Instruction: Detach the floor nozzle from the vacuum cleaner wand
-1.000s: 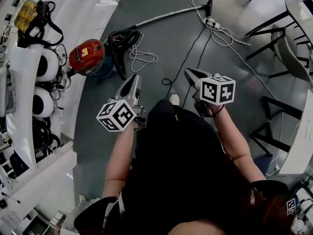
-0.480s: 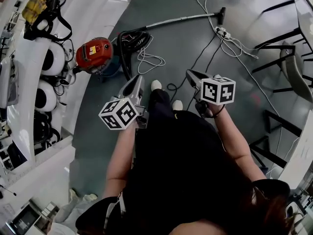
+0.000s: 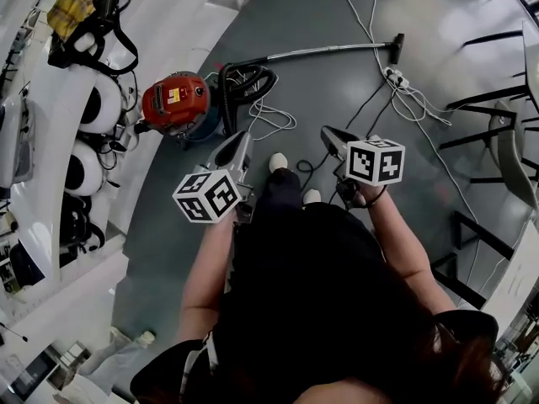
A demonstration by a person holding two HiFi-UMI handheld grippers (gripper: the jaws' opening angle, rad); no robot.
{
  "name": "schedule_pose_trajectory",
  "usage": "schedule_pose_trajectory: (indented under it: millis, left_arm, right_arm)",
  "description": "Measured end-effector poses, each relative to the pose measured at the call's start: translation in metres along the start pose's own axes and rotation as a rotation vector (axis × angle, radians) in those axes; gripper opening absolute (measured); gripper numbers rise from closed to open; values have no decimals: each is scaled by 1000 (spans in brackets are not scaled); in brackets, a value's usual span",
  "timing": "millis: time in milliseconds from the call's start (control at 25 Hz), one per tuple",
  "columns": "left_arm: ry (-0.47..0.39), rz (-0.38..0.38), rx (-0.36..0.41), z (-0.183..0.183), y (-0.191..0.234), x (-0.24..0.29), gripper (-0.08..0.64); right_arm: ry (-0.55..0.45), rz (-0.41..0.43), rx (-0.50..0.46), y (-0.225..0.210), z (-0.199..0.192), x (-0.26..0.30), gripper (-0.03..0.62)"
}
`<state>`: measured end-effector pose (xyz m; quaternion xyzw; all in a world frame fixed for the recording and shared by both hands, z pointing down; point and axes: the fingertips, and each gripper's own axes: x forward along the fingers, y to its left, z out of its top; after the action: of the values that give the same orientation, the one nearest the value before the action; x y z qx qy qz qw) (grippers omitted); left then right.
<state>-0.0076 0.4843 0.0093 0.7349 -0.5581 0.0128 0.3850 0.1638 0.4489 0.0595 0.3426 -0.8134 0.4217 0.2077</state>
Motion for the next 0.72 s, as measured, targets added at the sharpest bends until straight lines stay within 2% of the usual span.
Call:
schedule_pose_trajectory:
  millis: [120, 400, 720]
  left_arm:
    - [6, 6, -2, 14, 20, 7, 9]
    - [18, -36, 15, 41, 55, 22, 9]
    - [52, -51, 48, 50, 77, 32, 9]
  right_arm:
    - [20, 10, -15, 7, 15, 26, -2]
    - [56, 27, -54, 26, 43, 78, -2]
    - [79, 2, -41, 25, 55, 101, -2]
